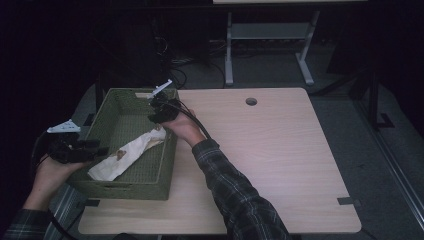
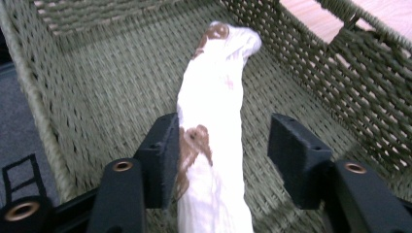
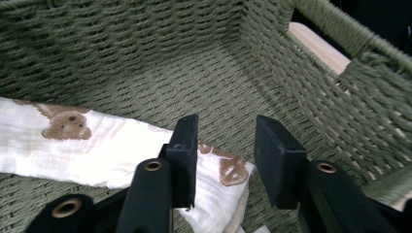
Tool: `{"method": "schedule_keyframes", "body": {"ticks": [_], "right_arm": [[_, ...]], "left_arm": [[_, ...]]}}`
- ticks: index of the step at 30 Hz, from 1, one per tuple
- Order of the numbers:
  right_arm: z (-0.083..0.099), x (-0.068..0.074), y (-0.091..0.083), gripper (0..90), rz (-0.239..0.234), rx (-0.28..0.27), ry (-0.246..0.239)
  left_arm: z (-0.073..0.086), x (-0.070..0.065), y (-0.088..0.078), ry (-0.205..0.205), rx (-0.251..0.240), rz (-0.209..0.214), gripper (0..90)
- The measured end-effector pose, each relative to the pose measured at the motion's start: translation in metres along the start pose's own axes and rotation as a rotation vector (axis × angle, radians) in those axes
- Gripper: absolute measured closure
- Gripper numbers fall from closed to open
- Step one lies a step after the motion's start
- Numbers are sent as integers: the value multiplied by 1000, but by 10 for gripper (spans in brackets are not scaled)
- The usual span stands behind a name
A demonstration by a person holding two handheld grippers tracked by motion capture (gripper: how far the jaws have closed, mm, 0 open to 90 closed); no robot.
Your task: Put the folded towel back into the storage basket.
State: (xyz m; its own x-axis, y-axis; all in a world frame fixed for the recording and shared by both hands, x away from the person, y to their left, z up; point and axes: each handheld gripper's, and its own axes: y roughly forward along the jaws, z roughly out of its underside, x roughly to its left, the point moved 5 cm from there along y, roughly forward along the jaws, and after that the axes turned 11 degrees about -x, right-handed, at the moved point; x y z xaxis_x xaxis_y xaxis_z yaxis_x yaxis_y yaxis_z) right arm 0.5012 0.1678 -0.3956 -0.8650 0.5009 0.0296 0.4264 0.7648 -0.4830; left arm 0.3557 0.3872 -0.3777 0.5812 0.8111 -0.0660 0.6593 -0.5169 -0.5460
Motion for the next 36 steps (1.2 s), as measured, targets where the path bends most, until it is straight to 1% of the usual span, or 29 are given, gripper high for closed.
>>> {"method": "schedule_keyframes", "body": {"ticks": [4,8,9,10,11,14,15,19,20,21,24,26,28,29,30,32,35,36], "right_arm": [[-6,-2,-12,538,9,-17,-2],[-7,-7,-30,497,18,-38,5],[-7,-9,-35,485,19,-36,5],[-6,-10,-40,475,19,-33,15],[-5,-12,-44,472,22,-36,12],[-1,-17,-58,451,27,-46,14],[1,-19,-63,445,29,-48,13],[8,-27,-86,425,38,-58,17],[10,-29,-92,423,38,-62,25],[12,-31,-98,418,40,-69,29],[19,-36,-116,399,48,-66,20],[24,-40,-129,392,55,-65,11],[29,-43,-142,383,61,-68,15],[31,-45,-149,380,64,-75,24],[35,-46,-155,373,69,-81,25],[42,-49,-169,365,81,-85,35],[54,-54,-190,355,105,-91,35],[58,-56,-196,347,114,-92,39]], "left_arm": [[-11,-9,2,-1,-29,10,368],[-24,-21,6,10,-55,22,331],[-27,-25,8,9,-61,27,326],[-30,-28,9,18,-60,31,323],[-33,-32,11,14,-65,36,321],[-40,-43,17,26,-59,40,314],[-43,-47,20,23,-68,44,313],[-53,-63,30,32,-73,51,311],[-56,-68,33,32,-74,53,311],[-58,-72,35,41,-73,54,311],[-67,-86,43,48,-77,58,307],[-73,-97,49,45,-93,69,305],[-79,-111,56,48,-102,83,305],[-81,-117,60,57,-104,94,305],[-84,-125,65,53,-111,104,305],[-87,-140,76,74,-108,128,305],[-91,-162,92,86,-111,159,303],[-92,-168,97,95,-108,166,301]]}}
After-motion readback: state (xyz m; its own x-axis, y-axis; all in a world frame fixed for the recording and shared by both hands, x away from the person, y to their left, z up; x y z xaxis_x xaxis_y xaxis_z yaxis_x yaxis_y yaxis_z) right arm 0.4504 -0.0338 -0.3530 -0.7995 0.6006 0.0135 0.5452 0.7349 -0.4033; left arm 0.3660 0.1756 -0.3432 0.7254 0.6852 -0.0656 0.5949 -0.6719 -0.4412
